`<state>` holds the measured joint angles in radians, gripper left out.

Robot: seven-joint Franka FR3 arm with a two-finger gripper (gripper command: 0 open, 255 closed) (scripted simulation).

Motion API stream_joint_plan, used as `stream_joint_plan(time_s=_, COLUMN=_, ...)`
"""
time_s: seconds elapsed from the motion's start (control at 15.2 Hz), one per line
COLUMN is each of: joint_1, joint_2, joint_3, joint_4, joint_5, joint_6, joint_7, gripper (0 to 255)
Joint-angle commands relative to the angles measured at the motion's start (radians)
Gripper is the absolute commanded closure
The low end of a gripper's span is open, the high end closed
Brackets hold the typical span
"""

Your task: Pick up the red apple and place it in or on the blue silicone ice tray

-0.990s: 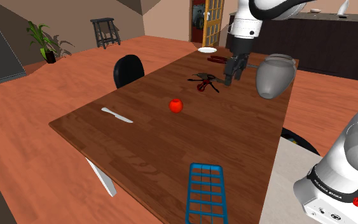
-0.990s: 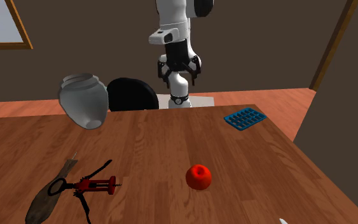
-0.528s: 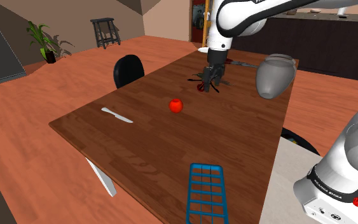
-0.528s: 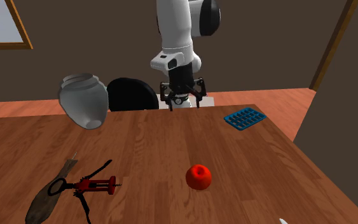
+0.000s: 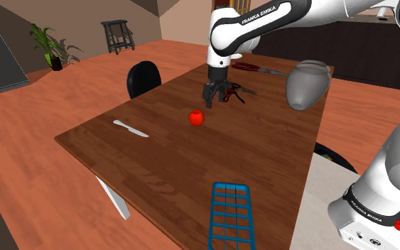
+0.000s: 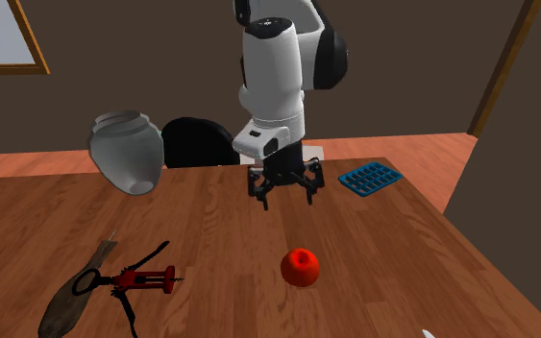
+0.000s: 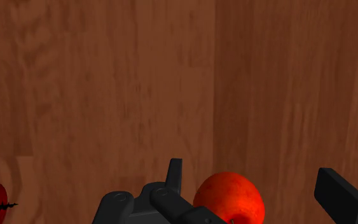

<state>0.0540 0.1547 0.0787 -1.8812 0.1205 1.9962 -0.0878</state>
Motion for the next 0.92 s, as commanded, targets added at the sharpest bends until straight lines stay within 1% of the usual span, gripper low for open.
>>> stream_joint_plan(time_s=0.0, joint_1=0.007, joint_2=0.081, joint_3=0.004, joint_4=0.071, joint_5=-0.006, joint_6=0.006, joint_7=0.007, gripper=0)
stream_joint_plan(time_s=0.26, joint_1=0.021, joint_2=0.247, joint_3=0.008, joint_4=0.242, joint_5=-0.021, joint_6=-0.008, joint_7=0.018, gripper=0)
stream_joint_plan(time_s=0.73, joint_1=0.027, joint_2=0.277, joint_3=0.01, joint_4=0.19, joint_5=-0.02, joint_6=0.075, joint_7=0.017, gripper=0)
stream_joint_plan(time_s=0.86, joint_1=0.028, joint_2=0.28, joint_3=0.01, joint_4=0.187, joint_5=-0.02, joint_6=0.081, joint_7=0.017, gripper=0)
